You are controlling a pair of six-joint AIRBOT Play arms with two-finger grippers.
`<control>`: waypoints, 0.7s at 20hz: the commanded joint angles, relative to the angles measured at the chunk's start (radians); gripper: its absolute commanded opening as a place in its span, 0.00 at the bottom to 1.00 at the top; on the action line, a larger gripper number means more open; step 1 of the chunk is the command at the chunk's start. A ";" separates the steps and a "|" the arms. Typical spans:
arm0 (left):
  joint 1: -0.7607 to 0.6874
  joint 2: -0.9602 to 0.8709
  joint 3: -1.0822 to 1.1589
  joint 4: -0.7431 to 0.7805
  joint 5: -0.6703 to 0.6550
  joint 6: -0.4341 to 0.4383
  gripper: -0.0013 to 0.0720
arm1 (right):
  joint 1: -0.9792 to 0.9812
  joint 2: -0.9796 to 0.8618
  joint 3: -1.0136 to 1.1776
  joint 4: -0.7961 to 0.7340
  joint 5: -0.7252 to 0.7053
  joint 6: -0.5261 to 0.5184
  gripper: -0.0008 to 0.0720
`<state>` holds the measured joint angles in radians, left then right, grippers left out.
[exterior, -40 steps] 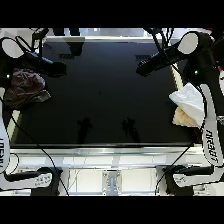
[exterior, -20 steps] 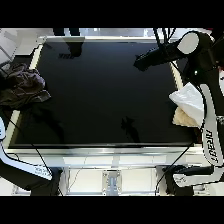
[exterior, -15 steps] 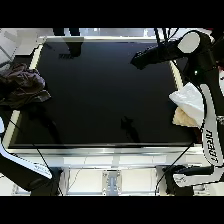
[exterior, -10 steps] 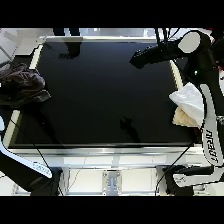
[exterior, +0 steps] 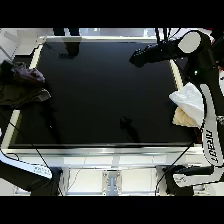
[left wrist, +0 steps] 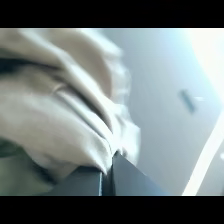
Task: Fold the shirts.
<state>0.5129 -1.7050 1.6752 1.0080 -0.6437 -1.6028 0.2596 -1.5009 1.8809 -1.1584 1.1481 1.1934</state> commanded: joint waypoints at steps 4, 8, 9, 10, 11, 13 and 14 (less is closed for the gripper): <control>-0.229 0.280 0.001 -0.377 -0.356 0.338 0.03 | -0.002 0.001 0.001 -0.042 -0.010 0.030 0.57; -0.475 0.343 0.001 -0.410 -0.485 0.339 0.03 | -0.020 0.001 0.001 -0.130 0.252 0.074 0.57; -0.542 0.338 0.001 -0.405 -0.506 0.339 0.03 | -0.029 0.002 0.001 -0.130 0.295 0.074 0.57; -0.605 0.328 0.000 -0.395 -0.522 0.339 0.03 | -0.038 0.002 0.001 -0.130 0.324 0.073 0.57; -0.671 0.311 0.000 -0.375 -0.537 0.333 0.03 | -0.045 0.003 0.001 -0.129 0.335 0.074 0.57; -0.789 0.260 0.000 -0.306 -0.543 0.325 0.05 | -0.054 0.003 0.001 -0.131 0.335 0.073 0.57; -0.834 0.234 0.000 -0.276 -0.534 0.325 0.13 | -0.054 0.003 0.001 -0.137 0.335 0.072 0.57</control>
<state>-0.1696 -1.4281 1.6752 0.6666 -1.1450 -1.2793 0.2161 -1.4990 1.8809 -1.2797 1.4288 1.2617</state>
